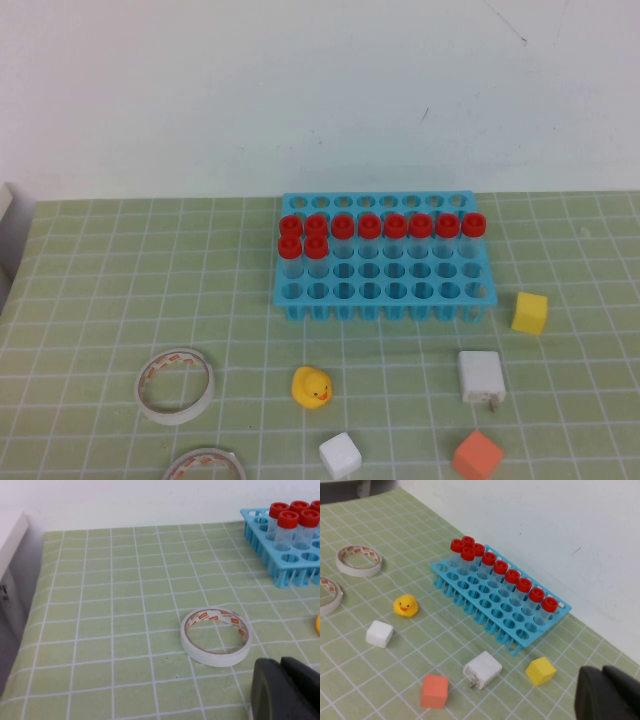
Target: Place the test tubes
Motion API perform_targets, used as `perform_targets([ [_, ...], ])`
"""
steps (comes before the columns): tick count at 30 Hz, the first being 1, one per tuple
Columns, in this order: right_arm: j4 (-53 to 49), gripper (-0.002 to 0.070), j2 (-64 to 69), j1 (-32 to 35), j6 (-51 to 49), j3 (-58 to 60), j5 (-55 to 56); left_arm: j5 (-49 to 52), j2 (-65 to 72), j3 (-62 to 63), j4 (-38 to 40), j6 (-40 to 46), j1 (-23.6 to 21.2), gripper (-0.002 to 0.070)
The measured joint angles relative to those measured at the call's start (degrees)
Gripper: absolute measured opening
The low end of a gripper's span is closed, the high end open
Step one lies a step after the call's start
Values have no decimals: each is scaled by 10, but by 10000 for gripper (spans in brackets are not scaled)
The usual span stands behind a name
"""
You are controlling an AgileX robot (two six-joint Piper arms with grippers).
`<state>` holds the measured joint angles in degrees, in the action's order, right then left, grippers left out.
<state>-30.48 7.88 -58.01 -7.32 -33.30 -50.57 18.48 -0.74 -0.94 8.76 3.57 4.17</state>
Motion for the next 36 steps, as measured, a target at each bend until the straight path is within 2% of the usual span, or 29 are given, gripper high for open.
perform_targets([
  [16, 0, -1, 0, 0, 0, 0, 0, 3, 0, 1, 0, 21, 0, -1],
  [24, 0, -1, 0, 0, 0, 0, 0, 3, 0, 1, 0, -8, 0, -1],
  [36, 0, -1, 0, 0, 0, 0, 0, 6, 0, 1, 0, -8, 0, -1],
])
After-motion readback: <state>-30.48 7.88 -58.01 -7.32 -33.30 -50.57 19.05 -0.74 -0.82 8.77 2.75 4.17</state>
